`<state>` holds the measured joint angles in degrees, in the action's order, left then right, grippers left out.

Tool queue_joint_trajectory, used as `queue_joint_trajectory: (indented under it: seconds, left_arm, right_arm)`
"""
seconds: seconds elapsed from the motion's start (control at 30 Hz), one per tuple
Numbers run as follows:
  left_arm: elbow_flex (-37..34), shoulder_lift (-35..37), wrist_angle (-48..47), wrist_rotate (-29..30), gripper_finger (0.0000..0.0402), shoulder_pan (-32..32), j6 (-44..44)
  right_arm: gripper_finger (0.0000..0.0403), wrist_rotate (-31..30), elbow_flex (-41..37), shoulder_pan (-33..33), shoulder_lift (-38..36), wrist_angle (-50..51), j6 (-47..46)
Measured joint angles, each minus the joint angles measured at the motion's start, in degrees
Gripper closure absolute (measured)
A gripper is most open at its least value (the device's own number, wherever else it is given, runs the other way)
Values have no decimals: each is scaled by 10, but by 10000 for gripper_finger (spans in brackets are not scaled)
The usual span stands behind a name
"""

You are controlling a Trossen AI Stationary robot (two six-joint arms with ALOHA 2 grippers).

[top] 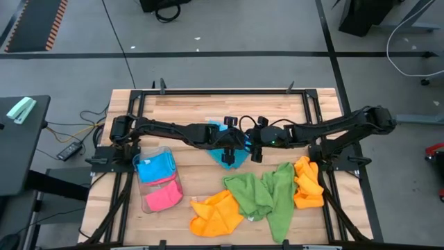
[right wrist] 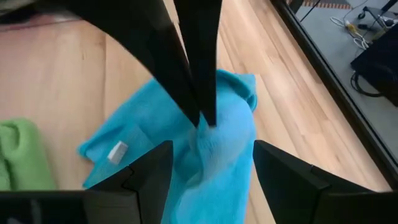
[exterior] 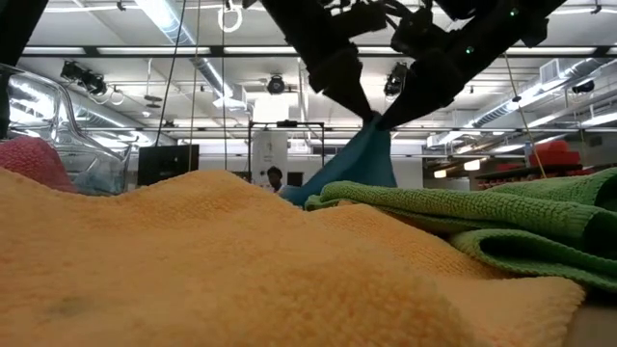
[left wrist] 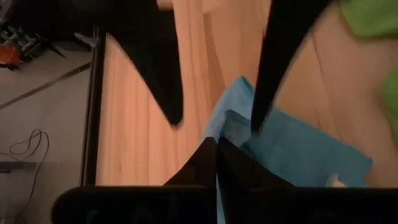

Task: Fold microfiber towels
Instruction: Fold the blue microfiber cloth

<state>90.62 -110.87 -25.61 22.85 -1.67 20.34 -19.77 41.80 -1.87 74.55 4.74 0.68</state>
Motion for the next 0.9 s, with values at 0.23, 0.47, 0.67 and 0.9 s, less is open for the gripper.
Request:
queue_joint_trajectory:
  seconds: [0.23, 0.47, 0.67, 0.9]
  left_arm:
    - [9, 0, 3, 0, 378, -1, 5]
    - [9, 0, -8, -24, 393, -5, 11]
    - [9, 0, -94, -60, 306, -1, -12]
    - [-20, -5, -123, -126, 213, 43, 11]
  right_arm:
    - [226, 0, 0, 11, 17, -11, 9]
    - [357, 2, 0, 18, 27, -14, 19]
    - [393, 22, 0, 17, 4, 72, 24]
    - [394, 120, 0, 16, -36, 137, -6]
